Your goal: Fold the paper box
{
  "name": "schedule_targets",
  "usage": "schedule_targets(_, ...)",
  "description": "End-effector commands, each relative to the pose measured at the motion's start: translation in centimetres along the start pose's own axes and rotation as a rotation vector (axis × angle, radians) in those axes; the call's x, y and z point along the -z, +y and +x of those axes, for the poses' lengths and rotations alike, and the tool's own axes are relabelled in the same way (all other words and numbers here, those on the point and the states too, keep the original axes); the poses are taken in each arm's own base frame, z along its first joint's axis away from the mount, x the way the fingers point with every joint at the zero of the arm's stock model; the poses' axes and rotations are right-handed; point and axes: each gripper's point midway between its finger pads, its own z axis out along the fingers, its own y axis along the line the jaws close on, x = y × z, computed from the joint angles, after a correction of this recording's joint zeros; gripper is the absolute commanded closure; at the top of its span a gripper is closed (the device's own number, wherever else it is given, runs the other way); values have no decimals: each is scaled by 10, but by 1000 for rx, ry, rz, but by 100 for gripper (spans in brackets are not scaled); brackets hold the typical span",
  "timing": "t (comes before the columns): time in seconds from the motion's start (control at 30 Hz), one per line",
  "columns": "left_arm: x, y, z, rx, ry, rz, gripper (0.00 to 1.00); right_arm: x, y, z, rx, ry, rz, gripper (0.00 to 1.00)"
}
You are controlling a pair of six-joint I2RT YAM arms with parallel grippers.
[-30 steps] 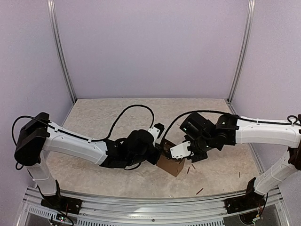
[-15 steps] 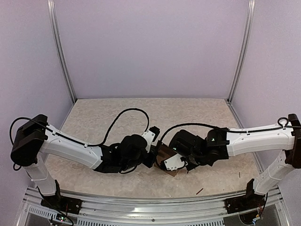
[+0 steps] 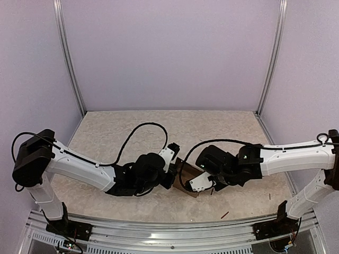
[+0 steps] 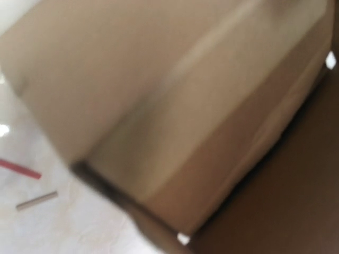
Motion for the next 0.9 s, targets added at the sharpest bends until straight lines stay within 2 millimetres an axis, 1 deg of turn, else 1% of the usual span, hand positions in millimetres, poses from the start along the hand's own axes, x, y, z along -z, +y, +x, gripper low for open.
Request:
schedule_targets(0.0, -3, 9, 73, -131, 222, -32, 100, 5, 5, 11, -9, -16, -28, 70)
schedule_targets(0.1, -4, 10, 73, -135, 224, -35, 100, 7, 3, 18, -9, -15, -27, 70)
schedule_targets(0.17, -4, 10, 72, -136, 222, -37, 100, 10, -6, 27, -32, -16, -5, 70)
schedule_targets(0.27, -5, 8, 72, -143, 222, -39, 100, 20, -33, 36, -144, -88, 19, 69)
schedule_targets(0.43, -5, 5, 66, -164, 207, -43, 100, 44, -81, 33, -465, -372, -53, 67)
schedule_targets(0.5, -5, 5, 65, -171, 204, -45, 100, 49, -94, 26, -579, -481, -126, 67)
schedule_targets(0.57, -6, 5, 63, -173, 199, -45, 100, 52, -101, 16, -668, -573, -217, 68)
schedule_targets(0.67, -6, 4, 62, -180, 197, -45, 100, 54, -102, -6, -742, -678, -354, 70)
schedule_targets(0.73, -6, 4, 60, -180, 194, -48, 100, 55, -106, -15, -779, -719, -416, 71)
schedule_targets(0.87, -6, 4, 59, -180, 189, -51, 100, 57, -104, -27, -813, -776, -530, 71)
